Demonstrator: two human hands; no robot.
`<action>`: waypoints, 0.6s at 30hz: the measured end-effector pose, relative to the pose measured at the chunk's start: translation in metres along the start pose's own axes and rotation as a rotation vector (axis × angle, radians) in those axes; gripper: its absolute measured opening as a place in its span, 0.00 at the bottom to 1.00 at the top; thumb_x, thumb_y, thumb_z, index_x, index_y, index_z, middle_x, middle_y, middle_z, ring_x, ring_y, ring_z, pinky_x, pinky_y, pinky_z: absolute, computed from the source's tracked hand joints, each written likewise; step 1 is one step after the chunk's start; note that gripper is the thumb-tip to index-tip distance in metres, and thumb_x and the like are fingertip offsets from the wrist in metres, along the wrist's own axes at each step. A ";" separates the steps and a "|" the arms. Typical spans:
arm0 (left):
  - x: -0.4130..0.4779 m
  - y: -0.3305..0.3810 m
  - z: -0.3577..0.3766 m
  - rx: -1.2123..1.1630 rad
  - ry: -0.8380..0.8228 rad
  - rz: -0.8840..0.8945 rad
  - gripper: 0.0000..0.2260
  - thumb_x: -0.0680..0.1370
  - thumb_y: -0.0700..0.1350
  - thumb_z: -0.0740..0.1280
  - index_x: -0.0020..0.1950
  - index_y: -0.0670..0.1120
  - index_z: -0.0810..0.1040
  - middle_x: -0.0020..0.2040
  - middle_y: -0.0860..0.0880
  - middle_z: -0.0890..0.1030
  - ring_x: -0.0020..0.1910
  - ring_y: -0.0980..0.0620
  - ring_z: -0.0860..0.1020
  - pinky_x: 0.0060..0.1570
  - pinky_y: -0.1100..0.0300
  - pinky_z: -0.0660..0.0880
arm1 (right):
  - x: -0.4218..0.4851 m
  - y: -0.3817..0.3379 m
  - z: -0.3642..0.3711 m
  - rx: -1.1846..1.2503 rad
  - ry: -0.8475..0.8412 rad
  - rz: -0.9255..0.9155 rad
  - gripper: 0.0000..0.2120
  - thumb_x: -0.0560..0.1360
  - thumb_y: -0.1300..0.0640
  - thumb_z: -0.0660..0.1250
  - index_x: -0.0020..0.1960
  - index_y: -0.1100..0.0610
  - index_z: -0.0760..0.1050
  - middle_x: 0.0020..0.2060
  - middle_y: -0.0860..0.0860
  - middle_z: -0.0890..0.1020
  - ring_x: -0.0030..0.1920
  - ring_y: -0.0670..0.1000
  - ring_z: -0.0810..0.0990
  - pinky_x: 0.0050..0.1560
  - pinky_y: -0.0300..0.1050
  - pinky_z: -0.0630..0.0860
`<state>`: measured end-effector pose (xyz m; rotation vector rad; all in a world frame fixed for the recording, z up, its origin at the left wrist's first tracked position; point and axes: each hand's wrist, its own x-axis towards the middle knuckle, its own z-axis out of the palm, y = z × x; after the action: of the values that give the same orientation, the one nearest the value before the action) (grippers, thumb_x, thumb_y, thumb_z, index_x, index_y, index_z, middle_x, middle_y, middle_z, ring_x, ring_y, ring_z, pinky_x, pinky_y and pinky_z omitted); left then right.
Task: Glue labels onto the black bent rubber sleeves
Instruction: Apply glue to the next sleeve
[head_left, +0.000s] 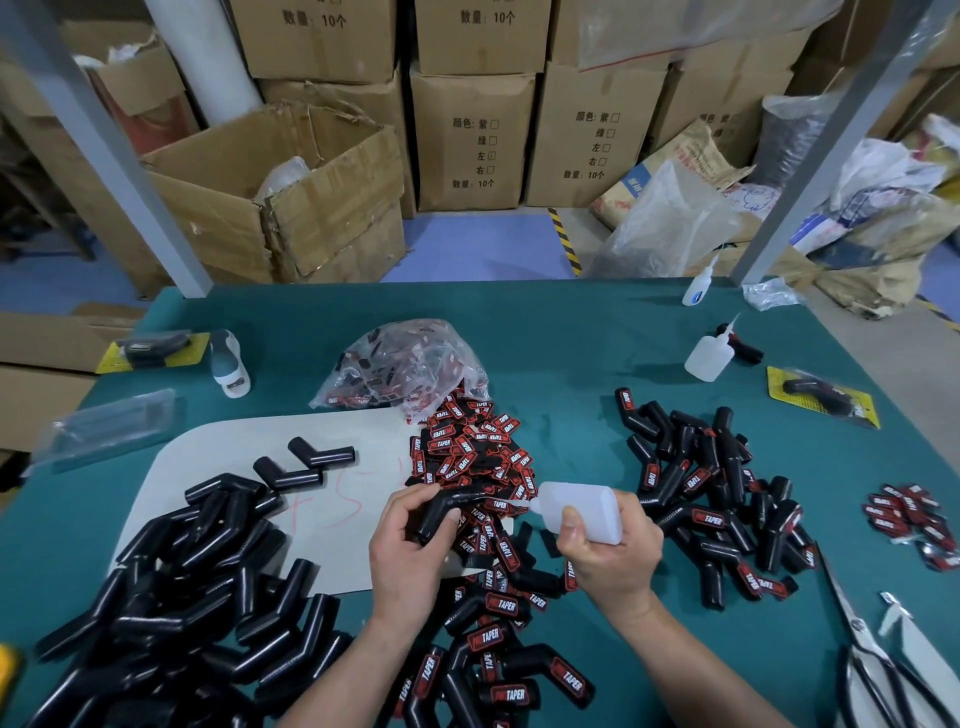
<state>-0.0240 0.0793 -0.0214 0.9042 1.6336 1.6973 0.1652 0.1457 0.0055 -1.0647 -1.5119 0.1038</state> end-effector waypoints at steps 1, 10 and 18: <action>0.000 0.000 0.000 -0.001 0.005 -0.003 0.18 0.74 0.33 0.77 0.53 0.56 0.83 0.54 0.59 0.83 0.55 0.60 0.81 0.54 0.72 0.74 | 0.001 0.000 0.000 0.010 0.001 0.010 0.33 0.78 0.38 0.62 0.35 0.69 0.75 0.25 0.55 0.75 0.24 0.48 0.73 0.28 0.33 0.69; 0.000 0.000 -0.001 0.003 0.013 -0.004 0.17 0.74 0.33 0.76 0.54 0.53 0.82 0.54 0.61 0.83 0.55 0.62 0.81 0.55 0.73 0.74 | 0.002 0.002 -0.001 -0.006 -0.008 -0.011 0.32 0.78 0.39 0.62 0.35 0.69 0.75 0.25 0.54 0.75 0.23 0.49 0.74 0.28 0.31 0.68; 0.002 -0.003 -0.002 0.023 -0.041 0.005 0.17 0.74 0.33 0.76 0.55 0.54 0.84 0.56 0.62 0.83 0.58 0.63 0.80 0.57 0.74 0.72 | 0.003 -0.003 -0.003 0.060 0.008 0.037 0.33 0.78 0.37 0.62 0.35 0.69 0.74 0.25 0.52 0.74 0.26 0.45 0.73 0.27 0.29 0.67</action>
<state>-0.0266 0.0798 -0.0246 0.9489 1.6279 1.6557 0.1662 0.1449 0.0101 -1.0444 -1.4735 0.1699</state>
